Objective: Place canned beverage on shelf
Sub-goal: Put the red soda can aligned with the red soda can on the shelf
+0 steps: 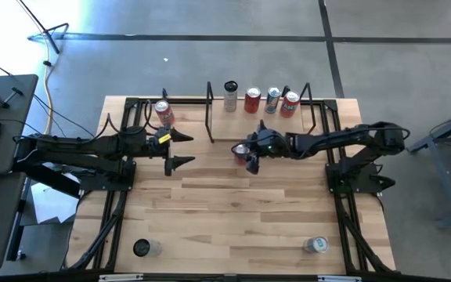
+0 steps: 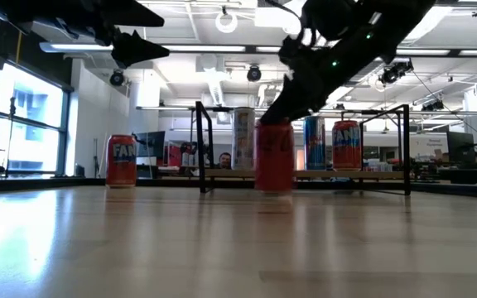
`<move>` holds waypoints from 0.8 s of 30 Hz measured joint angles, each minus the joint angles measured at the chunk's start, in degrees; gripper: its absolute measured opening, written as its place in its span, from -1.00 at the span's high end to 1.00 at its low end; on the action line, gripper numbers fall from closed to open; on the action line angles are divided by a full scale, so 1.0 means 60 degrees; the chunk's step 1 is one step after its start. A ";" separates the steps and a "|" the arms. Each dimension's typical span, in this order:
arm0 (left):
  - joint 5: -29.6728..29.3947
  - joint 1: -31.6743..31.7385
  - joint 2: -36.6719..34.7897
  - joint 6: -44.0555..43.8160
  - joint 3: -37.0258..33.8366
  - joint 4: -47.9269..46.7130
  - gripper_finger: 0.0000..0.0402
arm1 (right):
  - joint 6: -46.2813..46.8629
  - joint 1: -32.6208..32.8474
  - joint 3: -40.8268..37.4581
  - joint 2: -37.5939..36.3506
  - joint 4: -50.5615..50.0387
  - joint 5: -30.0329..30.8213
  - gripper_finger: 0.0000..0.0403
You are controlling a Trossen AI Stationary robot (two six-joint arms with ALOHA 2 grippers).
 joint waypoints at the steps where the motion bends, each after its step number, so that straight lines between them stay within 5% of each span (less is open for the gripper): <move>1: 0.0000 0.0000 0.0000 -0.0002 0.0000 0.0006 -0.77 | -0.0137 -0.0035 -0.0008 -0.0231 -0.0137 0.0003 -0.18; 10: 0.0000 0.0000 0.0000 -0.0006 0.0000 0.0011 -0.77 | -0.1270 -0.1771 0.0016 -0.1833 -0.0542 -0.0918 -0.18; 24: 0.0007 -0.0058 0.0000 -0.0078 0.0004 0.0023 -0.77 | -0.2433 -0.4083 0.0020 -0.1212 -0.0478 -0.3444 -0.18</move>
